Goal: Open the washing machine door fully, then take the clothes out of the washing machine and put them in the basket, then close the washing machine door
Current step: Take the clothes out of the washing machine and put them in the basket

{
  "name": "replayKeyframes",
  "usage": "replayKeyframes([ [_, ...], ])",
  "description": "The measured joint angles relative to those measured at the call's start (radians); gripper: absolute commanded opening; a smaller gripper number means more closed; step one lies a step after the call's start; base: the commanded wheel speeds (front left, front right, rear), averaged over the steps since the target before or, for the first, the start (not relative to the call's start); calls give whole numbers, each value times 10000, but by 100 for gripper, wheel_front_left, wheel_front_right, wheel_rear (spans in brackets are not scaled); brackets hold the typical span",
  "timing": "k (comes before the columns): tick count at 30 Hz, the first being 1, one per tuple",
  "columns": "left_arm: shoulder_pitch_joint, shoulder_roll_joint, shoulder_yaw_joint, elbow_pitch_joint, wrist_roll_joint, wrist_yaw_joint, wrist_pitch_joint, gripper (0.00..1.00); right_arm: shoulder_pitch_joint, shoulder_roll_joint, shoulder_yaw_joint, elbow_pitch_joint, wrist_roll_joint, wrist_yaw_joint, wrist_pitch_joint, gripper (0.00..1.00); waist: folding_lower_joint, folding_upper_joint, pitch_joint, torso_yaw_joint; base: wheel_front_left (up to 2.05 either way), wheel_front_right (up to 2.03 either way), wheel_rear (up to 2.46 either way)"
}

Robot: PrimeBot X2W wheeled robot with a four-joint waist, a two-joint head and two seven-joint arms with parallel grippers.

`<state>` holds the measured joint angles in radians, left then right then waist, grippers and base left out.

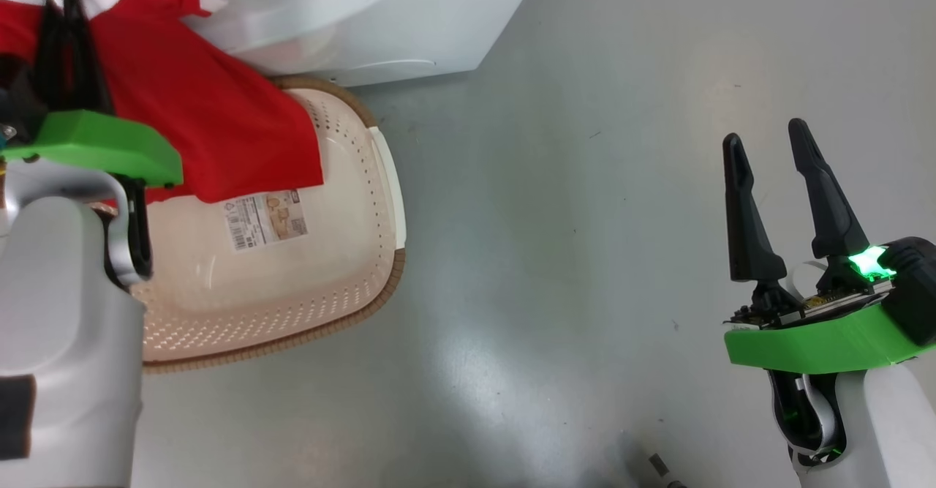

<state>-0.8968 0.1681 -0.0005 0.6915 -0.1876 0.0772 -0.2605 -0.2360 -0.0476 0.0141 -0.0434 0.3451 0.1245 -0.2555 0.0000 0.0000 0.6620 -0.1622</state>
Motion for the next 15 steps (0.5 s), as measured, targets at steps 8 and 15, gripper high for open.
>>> replayKeyframes([
  [8, 1238, -263, -2, -1639, 19, -79, 6, 0, 2, 2, -40, 0, 61, 0, 0, 100, 0, 0, -69, 127, 0, 0, 0],
  [15, 2453, -341, -174, -3250, 52, -84, 12, 0, 4, 2, -52, -2, 69, 0, 0, 100, 1, 0, -127, 213, 0, 0, 0],
])
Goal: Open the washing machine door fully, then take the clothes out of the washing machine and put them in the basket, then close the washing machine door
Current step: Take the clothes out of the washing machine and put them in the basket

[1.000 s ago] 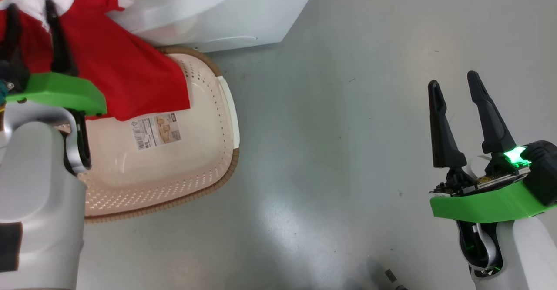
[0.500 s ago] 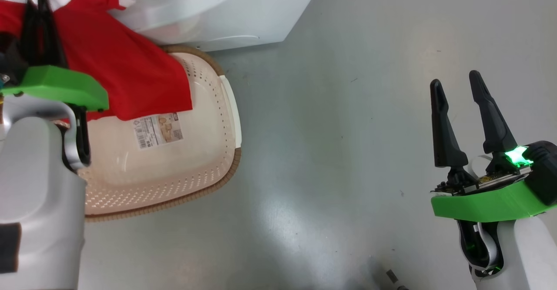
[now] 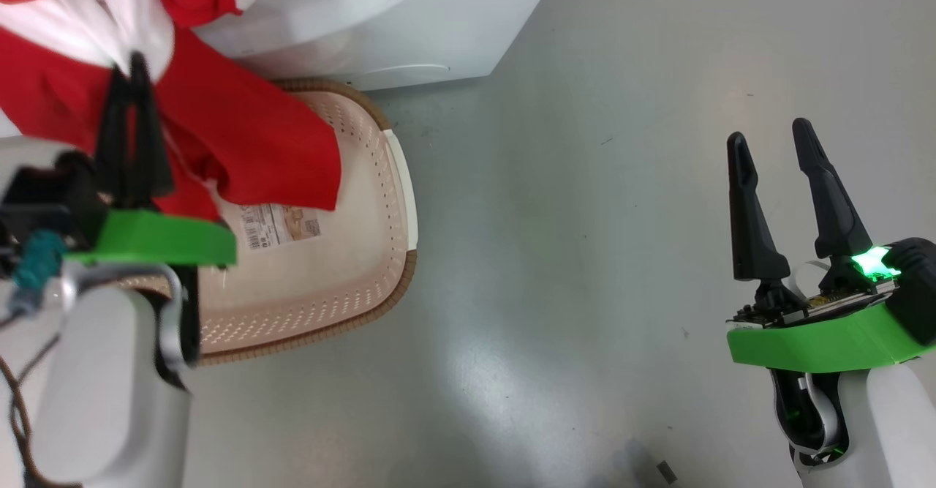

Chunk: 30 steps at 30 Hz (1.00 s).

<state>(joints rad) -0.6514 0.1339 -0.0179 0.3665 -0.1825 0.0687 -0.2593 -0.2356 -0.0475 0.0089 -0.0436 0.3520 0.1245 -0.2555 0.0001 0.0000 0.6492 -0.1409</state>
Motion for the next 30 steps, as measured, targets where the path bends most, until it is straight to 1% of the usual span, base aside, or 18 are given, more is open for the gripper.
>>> replayKeyframes([
  [5, 994, -238, -349, -1158, 0, 23, 449, 0, 2, -2, -36, 2, 2, 0, 0, 100, 0, 0, -37, 63, 0, 0, 0],
  [9, 1635, -297, -546, -1858, -2, 92, 757, 0, 2, -2, -73, 0, 2, 0, 0, 100, -1, 0, -42, 131, 0, 0, 0],
  [13, 2091, -370, -727, -2082, -10, 117, 972, 0, 2, -4, -61, 0, 2, 0, 0, 100, -1, 0, -44, 159, 0, 0, 0],
  [17, 2300, -491, -802, -1935, -59, 184, 1028, 0, 1, -2, -36, -4, 4, 0, 0, 100, -1, 0, -26, 141, 0, 0, 0],
  [20, 2270, -462, -784, -1277, -144, 173, 1001, 0, 1, -2, 10, -2, 6, 0, 0, 100, -1, 0, 12, 106, 0, 0, 0],
  [25, 2037, -431, -767, 267, -215, 173, 838, 0, -2, -2, 54, 10, 8, 0, 0, 100, -1, 0, 57, 12, 0, 0, 0],
  [26, 1932, -437, -759, 604, -219, 173, 761, 0, -3, -2, 58, 13, 10, 0, 0, 100, 0, 0, 63, -9, 0, 0, 0],
  [27, 1689, -466, -748, 1289, -290, 173, 650, 0, -5, -2, 67, 19, 46, 0, 0, 100, -1, 0, 74, -51, 0, 0, 0],
  [30, 1337, -500, -746, 2399, -334, 94, 529, 0, -9, -2, 79, 40, 96, 0, 0, 100, 0, 0, 102, -111, 0, 0, 0],
])
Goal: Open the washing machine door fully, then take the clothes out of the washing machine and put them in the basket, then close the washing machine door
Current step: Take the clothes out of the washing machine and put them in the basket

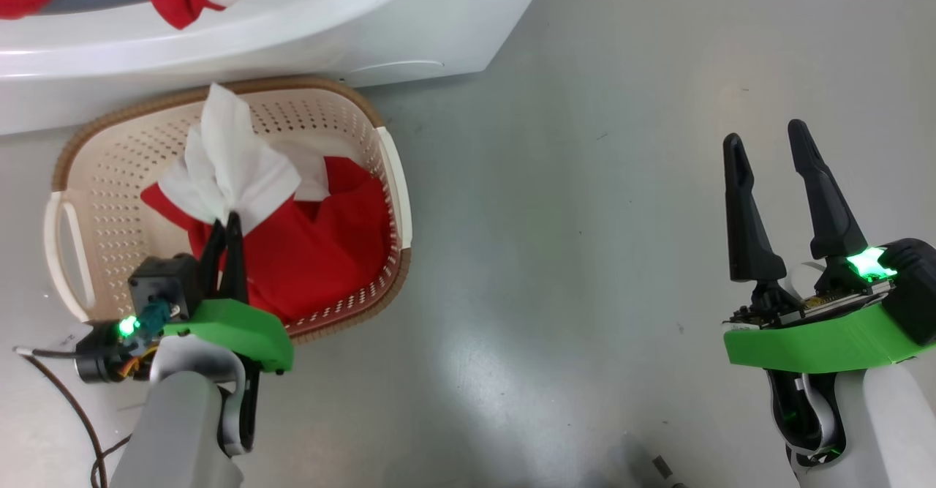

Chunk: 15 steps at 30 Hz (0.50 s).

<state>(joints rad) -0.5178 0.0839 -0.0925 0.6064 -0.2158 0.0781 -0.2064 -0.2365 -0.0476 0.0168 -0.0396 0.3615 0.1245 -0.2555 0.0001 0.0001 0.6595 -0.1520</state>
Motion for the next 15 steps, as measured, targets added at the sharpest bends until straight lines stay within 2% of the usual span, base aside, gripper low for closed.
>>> replayKeyframes([
  [6, -614, 15, 153, 2153, -349, -272, -257, 0, -184, -2, 224, 67, 123, 0, 0, 100, 0, 0, 70, -189, 0, 0, 0],
  [7, -614, 15, 153, 2153, -349, -272, -257, 0, -184, -2, 224, 67, 123, 0, 0, 100, 0, 0, 70, -189, 0, 0, 0],
  [8, -833, 31, 182, 2759, -418, -416, -309, 0, -221, 10, 263, 71, 159, 0, 0, 100, 0, 0, 99, -275, 0, 0, 0],
  [15, -1506, 79, 186, 4247, -504, -681, -345, 0, -230, 2, 251, 92, 163, 0, 0, 100, 0, 0, 236, -419, 0, 0, 0],
])
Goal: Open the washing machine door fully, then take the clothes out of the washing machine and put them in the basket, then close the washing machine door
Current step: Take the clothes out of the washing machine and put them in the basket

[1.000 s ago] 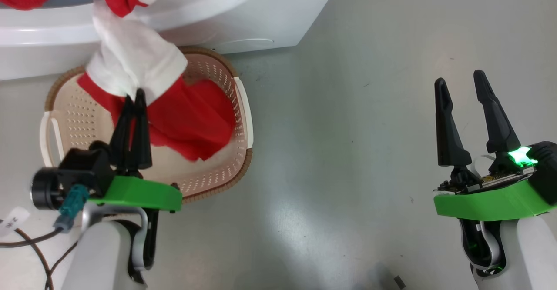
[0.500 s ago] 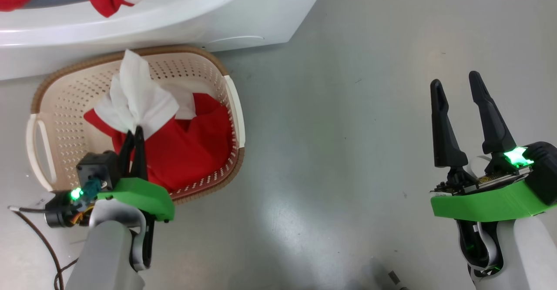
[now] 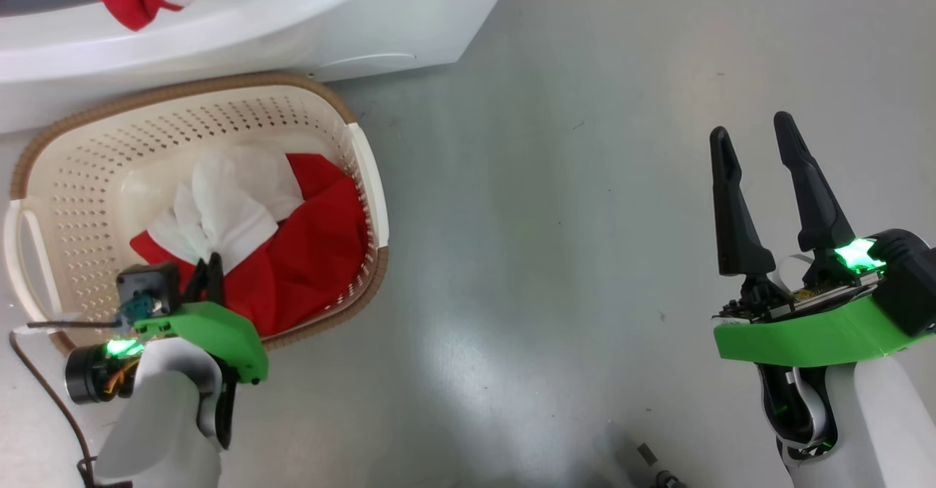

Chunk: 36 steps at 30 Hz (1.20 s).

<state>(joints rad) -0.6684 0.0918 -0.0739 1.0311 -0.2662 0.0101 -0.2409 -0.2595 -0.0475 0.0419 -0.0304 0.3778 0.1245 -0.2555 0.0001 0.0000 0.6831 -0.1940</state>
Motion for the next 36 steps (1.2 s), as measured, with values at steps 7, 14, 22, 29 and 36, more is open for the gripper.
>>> replayKeyframes([
  [7, -661, 127, -35, 1400, -58, -192, -29, 0, -135, 2, 29, 35, 10, 0, 0, 100, 0, 0, 74, -1, 0, 0, 0],
  [14, -916, 144, -73, 2171, -176, -383, 194, 50, -152, 2, 33, 96, 21, 0, 0, 100, -1, 0, 81, -17, 0, 0, 0],
  [22, -1145, 130, -226, 2424, -238, -546, 652, 100, -153, 2, 27, 157, 23, 0, 0, 100, 0, 0, -30, 41, 0, 0, 0],
  [29, -1147, 86, -332, 2443, -276, -560, 506, 100, -148, 2, -12, 205, 21, 0, 0, 100, -1, 0, -309, 120, 0, 0, 0],
  [36, -1100, -257, -278, 2178, -669, -752, 140, 100, -88, 0, -79, 240, -63, 0, 0, 100, 0, 0, -737, 287, 0, 0, 0],
])
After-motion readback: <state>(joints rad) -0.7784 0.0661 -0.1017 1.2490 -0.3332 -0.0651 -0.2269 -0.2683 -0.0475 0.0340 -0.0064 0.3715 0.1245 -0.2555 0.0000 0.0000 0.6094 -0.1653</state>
